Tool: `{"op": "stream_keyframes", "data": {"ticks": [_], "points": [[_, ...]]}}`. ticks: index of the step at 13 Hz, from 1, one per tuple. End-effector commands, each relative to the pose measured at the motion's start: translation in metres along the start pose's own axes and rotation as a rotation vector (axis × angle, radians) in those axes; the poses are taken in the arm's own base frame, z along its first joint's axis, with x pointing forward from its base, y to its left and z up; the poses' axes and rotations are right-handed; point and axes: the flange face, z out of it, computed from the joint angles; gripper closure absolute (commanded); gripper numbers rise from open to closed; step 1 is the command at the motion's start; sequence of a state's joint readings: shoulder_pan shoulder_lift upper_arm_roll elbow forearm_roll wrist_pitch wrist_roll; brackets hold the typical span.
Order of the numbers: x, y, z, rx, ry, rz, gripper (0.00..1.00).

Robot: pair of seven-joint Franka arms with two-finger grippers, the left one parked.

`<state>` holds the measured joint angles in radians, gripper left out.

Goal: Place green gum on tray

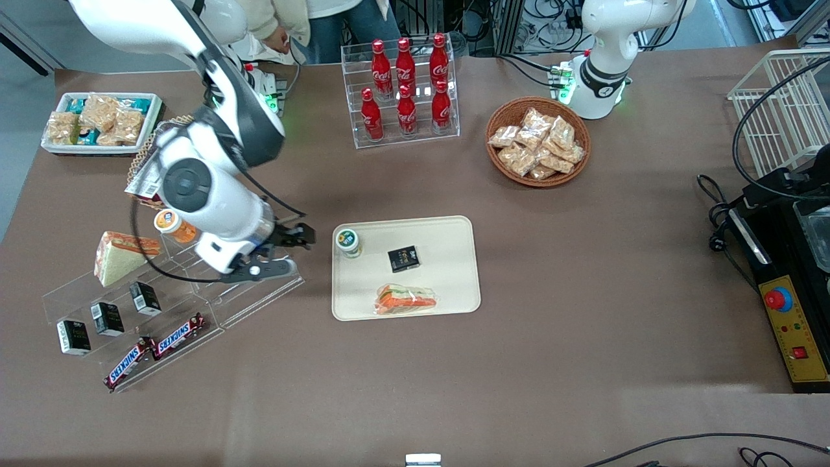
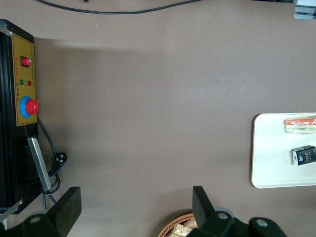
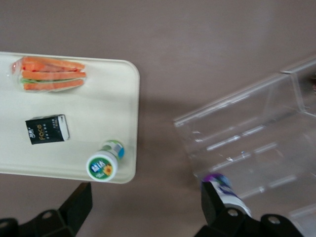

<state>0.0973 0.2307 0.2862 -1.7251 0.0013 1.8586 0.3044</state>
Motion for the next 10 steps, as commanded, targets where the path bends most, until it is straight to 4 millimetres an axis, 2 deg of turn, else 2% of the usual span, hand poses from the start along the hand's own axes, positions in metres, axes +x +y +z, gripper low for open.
{"op": "stream_keyframes", "data": {"ticks": [1,4,6,8,10], "points": [[0.005,0.058,-0.04,0.037,-0.051,0.094,0.01],[-0.002,0.133,-0.081,0.026,-0.006,0.032,0.01],[-0.011,0.178,-0.105,0.021,0.038,0.069,0.01],[-0.023,0.212,-0.124,0.018,0.061,0.103,0.01],[-0.032,0.222,-0.138,0.019,0.031,0.121,0.01]]}}
